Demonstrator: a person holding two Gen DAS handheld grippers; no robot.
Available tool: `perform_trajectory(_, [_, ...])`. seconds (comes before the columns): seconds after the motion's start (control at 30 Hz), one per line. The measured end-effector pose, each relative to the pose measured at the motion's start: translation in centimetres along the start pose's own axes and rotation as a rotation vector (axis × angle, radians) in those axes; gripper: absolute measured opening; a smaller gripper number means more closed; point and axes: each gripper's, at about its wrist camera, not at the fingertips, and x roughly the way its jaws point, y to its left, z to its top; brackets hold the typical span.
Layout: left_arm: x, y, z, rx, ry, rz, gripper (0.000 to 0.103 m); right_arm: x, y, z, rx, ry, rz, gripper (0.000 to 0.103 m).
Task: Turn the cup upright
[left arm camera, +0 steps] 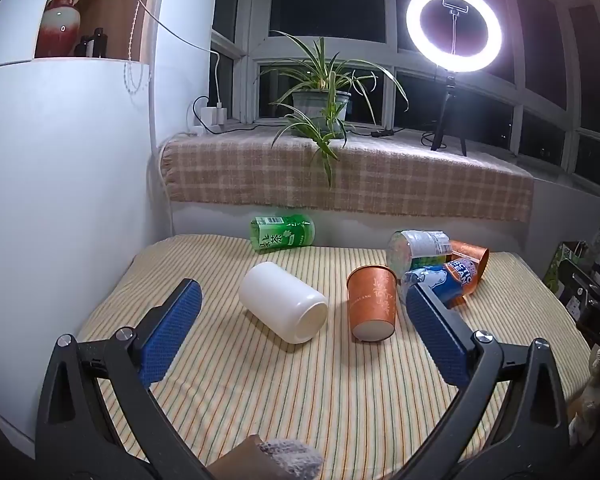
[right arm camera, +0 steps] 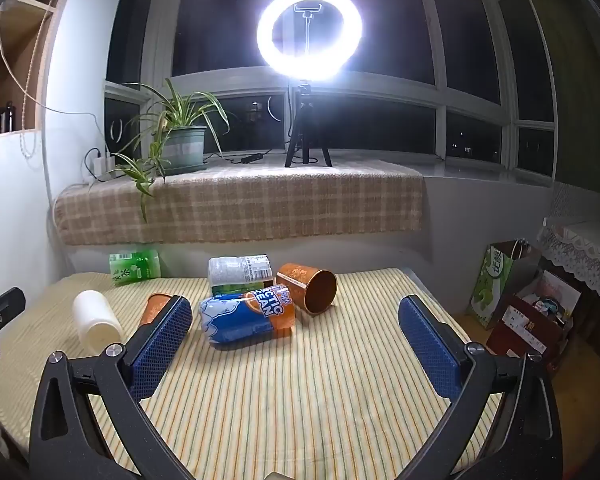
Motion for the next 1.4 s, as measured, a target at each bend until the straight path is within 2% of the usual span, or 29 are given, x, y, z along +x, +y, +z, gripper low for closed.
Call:
perform_trajectory(0.93, [-0.80,0.71,0.47,0.008,-0.020,0.004,0.103,0.11,0.42,-0.18,-0.005,0.012,0.011,0.103])
perform_trajectory(1.4, [-0.68,-0.15,0.51,0.018,-0.024,0.004,0.103,0.08,0.47,-0.11,-0.005,0.015,0.010,0.103])
